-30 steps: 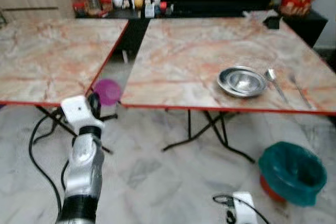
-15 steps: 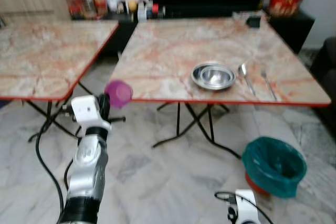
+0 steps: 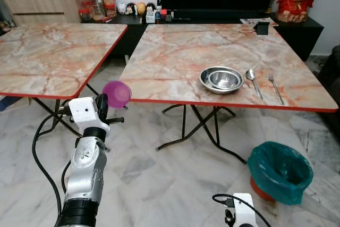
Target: Setting the table
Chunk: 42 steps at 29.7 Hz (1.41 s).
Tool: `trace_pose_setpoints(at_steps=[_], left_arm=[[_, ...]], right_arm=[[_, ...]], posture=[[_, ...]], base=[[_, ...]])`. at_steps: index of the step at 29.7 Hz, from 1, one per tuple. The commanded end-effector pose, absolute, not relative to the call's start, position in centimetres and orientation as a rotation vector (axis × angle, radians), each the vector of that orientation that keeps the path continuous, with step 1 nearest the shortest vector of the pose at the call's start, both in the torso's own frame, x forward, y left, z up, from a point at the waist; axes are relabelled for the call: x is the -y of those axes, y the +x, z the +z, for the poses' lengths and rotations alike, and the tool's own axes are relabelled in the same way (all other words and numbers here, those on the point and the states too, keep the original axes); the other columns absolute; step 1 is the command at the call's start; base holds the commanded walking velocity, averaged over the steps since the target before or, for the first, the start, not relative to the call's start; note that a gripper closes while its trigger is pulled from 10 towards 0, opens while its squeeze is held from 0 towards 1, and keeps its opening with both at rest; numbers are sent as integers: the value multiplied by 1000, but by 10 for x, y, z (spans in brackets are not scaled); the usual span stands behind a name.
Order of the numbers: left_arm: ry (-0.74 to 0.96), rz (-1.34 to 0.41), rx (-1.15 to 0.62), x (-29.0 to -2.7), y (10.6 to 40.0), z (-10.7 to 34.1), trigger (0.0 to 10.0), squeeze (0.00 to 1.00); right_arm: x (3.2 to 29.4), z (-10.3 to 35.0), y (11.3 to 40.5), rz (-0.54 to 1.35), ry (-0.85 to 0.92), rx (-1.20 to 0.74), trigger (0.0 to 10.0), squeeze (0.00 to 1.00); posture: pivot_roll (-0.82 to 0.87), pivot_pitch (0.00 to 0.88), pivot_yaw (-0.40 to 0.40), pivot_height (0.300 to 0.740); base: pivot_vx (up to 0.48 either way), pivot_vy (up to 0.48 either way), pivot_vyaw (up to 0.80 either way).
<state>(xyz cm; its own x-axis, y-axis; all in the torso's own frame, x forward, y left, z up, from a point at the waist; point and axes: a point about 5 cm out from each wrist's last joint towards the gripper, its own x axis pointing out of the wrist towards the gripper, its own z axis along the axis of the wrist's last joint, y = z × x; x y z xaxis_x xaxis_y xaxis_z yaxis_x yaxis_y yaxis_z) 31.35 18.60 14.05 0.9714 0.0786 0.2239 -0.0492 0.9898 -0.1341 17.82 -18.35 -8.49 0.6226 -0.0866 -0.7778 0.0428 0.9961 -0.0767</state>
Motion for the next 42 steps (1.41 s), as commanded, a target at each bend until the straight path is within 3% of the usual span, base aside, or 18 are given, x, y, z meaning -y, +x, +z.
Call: trace_pose_setpoints(at_steps=[1, 42], left_arm=[[-110, 57, 248, -186, 317, 148, 10000, 0], [-128, 28, 266, -178, 320, 152, 10000, 0]], right_arm=[[181, -81, 186, -63, -47, -864, 10000, 0], [181, -83, 182, -76, -40, -883, 10000, 0]], posture=[[44, 0, 17, 740], [36, 0, 24, 727]], base=[[307, 0, 0], [351, 0, -20]])
